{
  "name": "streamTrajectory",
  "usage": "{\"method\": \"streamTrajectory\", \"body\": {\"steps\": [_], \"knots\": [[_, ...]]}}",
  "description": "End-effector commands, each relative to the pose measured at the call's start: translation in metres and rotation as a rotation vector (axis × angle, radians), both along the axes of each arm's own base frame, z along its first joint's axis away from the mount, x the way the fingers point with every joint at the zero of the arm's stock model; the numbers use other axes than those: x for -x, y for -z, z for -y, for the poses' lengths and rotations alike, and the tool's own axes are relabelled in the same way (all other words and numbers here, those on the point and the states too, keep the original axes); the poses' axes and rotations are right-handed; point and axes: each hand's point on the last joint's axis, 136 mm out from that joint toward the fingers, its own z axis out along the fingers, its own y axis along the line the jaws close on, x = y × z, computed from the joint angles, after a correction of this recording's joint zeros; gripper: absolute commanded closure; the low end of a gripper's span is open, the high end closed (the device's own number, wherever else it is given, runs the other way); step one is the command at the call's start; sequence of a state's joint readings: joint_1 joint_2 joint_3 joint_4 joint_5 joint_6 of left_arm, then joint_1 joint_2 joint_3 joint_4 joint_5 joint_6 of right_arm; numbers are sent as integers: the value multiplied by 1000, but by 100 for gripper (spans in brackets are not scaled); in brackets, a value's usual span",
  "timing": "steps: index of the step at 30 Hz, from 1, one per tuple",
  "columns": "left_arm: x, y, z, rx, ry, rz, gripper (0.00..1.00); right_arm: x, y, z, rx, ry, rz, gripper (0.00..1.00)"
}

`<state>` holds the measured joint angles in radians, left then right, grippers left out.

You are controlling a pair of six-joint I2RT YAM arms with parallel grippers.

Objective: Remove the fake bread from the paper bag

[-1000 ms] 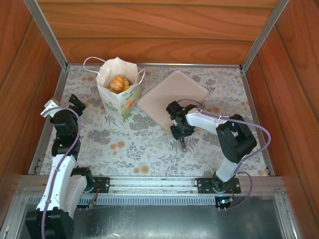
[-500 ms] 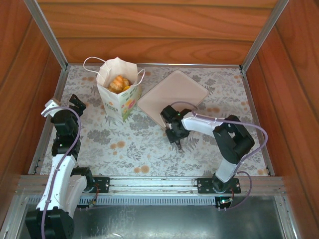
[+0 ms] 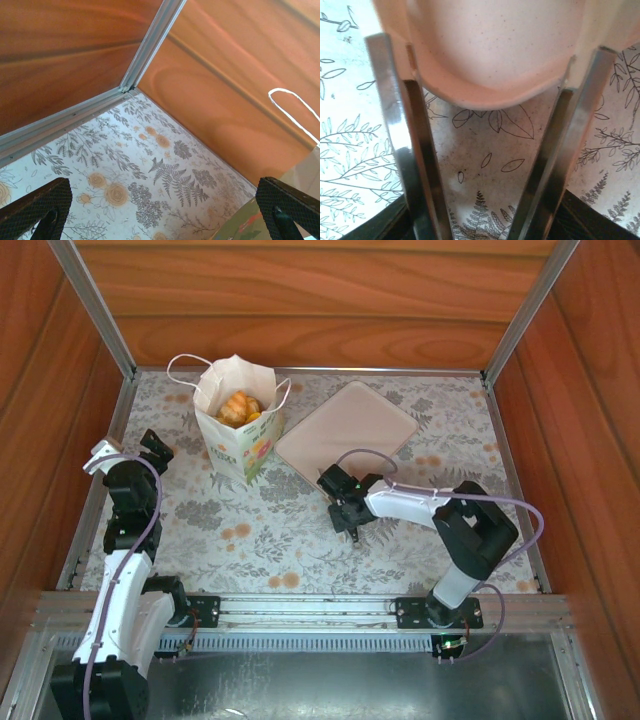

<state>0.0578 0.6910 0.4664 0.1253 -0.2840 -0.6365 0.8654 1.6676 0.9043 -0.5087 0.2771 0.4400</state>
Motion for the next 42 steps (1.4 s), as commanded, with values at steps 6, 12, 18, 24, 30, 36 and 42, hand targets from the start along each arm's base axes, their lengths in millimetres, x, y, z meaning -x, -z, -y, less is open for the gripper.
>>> {"method": "streamTrajectory", "body": {"steps": [6, 12, 18, 24, 30, 36, 42], "knots": [[2, -10, -2, -6, -9, 8, 0, 12, -7, 15, -4, 28, 63, 60], [2, -11, -3, -1, -12, -10, 0, 2, -64, 6, -98, -4, 169, 66], [8, -23, -3, 10, -16, -154, 0, -13, -141, -12, -259, -59, 338, 74], [5, -27, 13, 49, 72, -182, 0, -28, -203, -24, -435, -73, 504, 79], [0, -39, 27, 95, 143, -189, 2, -38, -234, -31, -567, -35, 540, 88], [-22, -53, 49, 125, 283, -249, 3, -40, -240, -30, -605, -9, 491, 87], [-49, -53, 69, 144, 415, -326, 0, -38, -231, -29, -636, -12, 419, 75]]}}
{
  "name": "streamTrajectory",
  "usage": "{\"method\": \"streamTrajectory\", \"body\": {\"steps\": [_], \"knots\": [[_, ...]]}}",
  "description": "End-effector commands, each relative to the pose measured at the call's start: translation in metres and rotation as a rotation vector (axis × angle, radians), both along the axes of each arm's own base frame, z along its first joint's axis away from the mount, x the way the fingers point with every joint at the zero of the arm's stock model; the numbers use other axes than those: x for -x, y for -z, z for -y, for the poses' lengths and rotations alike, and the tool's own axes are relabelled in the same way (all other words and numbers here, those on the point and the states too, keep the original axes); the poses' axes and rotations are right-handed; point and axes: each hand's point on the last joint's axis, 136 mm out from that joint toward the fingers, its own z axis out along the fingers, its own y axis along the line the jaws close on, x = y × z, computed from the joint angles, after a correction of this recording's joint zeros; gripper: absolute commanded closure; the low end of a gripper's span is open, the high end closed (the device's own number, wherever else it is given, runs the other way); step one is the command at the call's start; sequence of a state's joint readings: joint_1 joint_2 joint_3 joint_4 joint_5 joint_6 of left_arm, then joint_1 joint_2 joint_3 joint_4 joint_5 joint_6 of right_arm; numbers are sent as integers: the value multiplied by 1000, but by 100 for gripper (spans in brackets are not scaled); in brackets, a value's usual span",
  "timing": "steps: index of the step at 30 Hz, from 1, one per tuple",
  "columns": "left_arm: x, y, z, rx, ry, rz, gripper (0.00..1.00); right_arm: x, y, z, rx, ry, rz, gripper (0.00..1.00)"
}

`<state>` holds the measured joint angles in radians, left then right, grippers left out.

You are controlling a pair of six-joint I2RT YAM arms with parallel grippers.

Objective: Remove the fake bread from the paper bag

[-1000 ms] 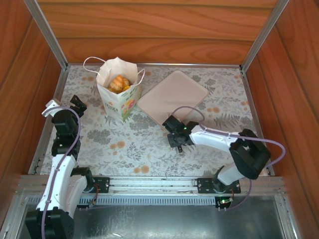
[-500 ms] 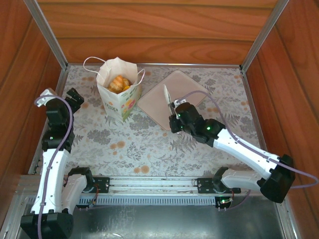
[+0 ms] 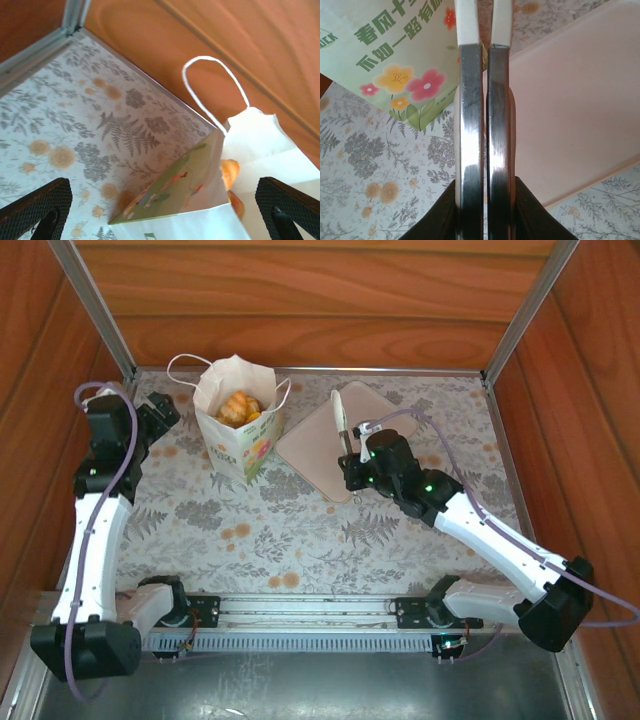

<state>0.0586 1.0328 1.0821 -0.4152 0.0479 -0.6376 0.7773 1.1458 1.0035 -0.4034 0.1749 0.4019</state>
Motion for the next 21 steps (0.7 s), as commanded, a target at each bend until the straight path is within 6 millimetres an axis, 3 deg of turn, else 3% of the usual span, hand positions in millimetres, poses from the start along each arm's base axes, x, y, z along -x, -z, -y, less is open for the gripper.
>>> {"method": "streamTrajectory", "body": {"steps": [1, 5, 12, 16, 21], "knots": [[-6, 12, 19, 35, 118, -75, 0, 0, -9, -6, -62, -30, -26, 73], [-19, 18, 29, 65, 171, -103, 0, -2, -4, -5, -76, -44, -60, 72], [-34, 19, 45, 75, 237, -121, 0, -9, 3, -1, -94, -35, -108, 58], [-40, 21, 47, 68, 245, -129, 0, -10, 4, -2, -108, -44, -128, 67], [-50, 28, 46, 55, 253, -151, 0, -10, 4, 0, -115, -37, -137, 70]]}}
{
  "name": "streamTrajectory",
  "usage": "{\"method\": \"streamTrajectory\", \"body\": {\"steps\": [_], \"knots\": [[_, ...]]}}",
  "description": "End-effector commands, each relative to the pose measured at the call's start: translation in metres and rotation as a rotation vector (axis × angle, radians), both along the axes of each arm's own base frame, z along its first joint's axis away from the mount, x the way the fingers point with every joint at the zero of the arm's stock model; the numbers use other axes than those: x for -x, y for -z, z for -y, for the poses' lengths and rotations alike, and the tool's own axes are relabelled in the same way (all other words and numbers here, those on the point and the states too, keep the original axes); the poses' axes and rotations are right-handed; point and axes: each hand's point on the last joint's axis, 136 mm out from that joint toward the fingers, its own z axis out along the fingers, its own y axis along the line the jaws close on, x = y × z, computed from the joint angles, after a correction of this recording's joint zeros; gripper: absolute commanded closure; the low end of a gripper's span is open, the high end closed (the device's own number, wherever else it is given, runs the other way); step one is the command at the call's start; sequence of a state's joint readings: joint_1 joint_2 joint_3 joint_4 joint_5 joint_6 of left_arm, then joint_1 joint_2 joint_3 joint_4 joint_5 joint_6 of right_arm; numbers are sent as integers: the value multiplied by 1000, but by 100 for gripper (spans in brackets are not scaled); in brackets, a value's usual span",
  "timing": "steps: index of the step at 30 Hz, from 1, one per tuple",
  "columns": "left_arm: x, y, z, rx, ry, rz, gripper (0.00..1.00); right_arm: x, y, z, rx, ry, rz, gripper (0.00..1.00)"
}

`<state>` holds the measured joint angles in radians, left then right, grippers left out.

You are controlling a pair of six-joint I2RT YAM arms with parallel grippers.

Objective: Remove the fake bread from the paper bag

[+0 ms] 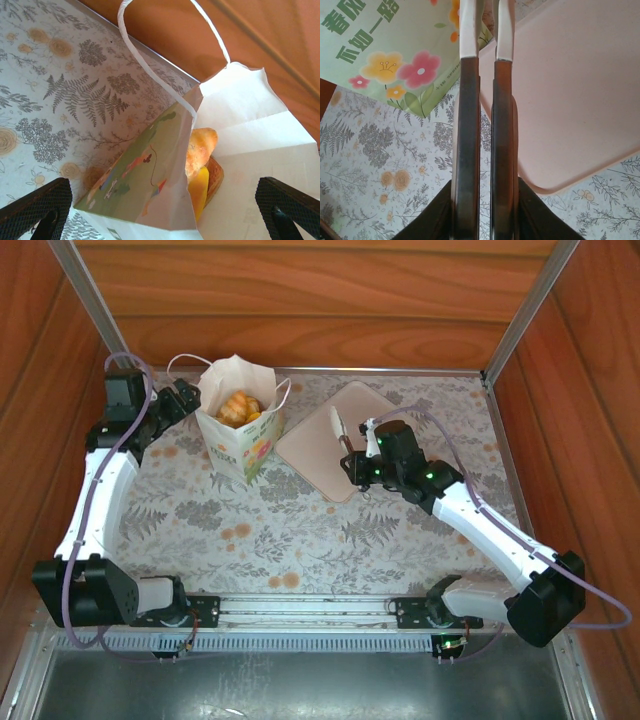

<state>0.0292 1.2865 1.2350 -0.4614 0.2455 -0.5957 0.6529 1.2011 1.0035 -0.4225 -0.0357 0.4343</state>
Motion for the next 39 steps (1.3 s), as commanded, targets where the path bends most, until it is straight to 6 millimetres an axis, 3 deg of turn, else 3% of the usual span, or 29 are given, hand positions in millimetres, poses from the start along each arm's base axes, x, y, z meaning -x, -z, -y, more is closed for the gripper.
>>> {"method": "streamTrajectory", "body": {"steps": [1, 6, 16, 26, 31, 39], "knots": [[-6, 3, 4, -16, 38, -13, 0, -2, -18, -5, -47, -12, 21, 70], [-18, 9, 5, -24, 51, -31, 0, 0, -17, -3, -49, -9, 13, 70], [-40, 8, 20, -2, 156, -46, 21, -3, -19, 2, -41, 15, 22, 71], [-50, 24, 17, -167, 242, -167, 30, -8, -23, -2, -47, 16, 29, 73], [-58, 29, 23, -230, 283, -206, 41, -11, -20, -3, -46, 17, 24, 73], [-71, 32, 33, -265, 320, -222, 43, -11, -18, -6, -49, 10, 15, 75]]}}
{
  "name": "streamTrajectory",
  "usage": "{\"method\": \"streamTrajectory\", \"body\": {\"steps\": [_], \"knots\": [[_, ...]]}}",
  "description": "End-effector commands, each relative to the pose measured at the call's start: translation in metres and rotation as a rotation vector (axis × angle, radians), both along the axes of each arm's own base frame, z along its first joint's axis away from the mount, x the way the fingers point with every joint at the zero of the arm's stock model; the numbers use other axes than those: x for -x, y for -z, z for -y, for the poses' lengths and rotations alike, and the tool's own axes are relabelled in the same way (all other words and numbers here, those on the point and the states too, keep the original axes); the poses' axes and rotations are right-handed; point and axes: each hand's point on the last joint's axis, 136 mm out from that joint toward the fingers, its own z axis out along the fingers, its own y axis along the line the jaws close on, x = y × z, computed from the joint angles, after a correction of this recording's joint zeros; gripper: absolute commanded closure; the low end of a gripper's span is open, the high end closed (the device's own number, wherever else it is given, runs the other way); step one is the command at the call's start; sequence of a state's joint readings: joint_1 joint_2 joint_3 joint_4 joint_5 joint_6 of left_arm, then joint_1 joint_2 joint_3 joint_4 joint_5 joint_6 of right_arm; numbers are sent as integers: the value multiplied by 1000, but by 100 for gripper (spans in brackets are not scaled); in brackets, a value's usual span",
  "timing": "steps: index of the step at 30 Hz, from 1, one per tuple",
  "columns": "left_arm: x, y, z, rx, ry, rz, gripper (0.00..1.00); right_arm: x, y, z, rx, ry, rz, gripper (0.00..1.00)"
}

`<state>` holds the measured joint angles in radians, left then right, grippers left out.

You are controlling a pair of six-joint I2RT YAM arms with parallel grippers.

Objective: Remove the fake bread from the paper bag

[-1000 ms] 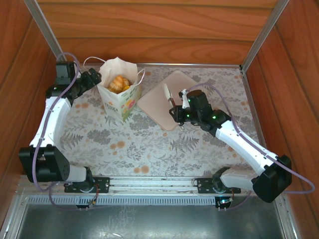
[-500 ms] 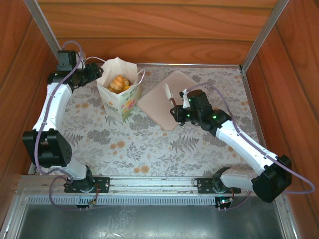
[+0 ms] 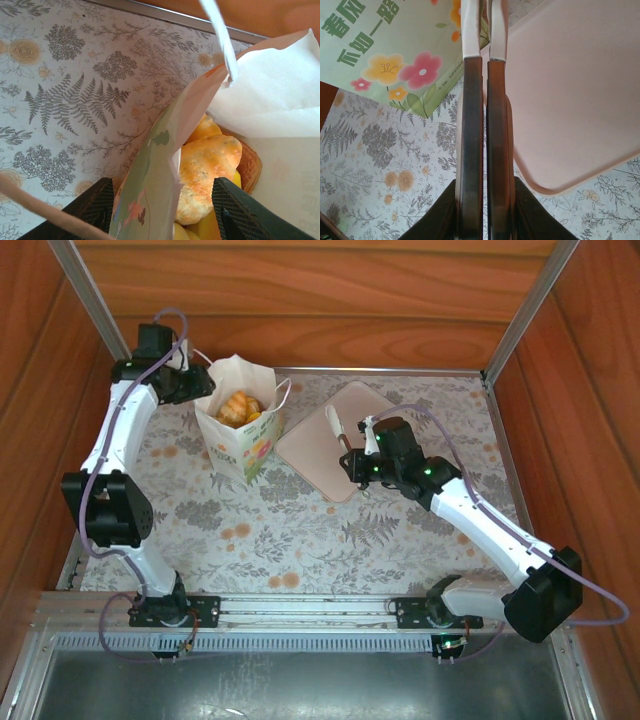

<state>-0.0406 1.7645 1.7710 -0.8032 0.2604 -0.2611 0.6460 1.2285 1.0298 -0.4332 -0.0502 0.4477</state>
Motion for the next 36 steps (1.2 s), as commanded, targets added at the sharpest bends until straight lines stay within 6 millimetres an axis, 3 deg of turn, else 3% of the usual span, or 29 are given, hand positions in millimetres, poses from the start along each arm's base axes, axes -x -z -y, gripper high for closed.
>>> {"method": "streamTrajectory", "body": {"steps": [1, 8, 15, 21, 36], "knots": [[0, 2, 0, -39, 24, -25, 43, -7, -17, -3, -42, 6, 36, 75], [-7, 4, -5, -87, 31, -48, 44, -8, -16, -3, -46, 11, 36, 76], [-13, 4, -7, -120, 39, -59, 60, -8, -15, -4, -56, 11, 29, 77], [-15, 3, -8, -130, 42, -60, 62, -8, -16, -5, -62, 11, 30, 78], [-25, -5, -5, -146, 56, -33, 94, -6, -14, -4, -60, 9, 21, 79]]}}
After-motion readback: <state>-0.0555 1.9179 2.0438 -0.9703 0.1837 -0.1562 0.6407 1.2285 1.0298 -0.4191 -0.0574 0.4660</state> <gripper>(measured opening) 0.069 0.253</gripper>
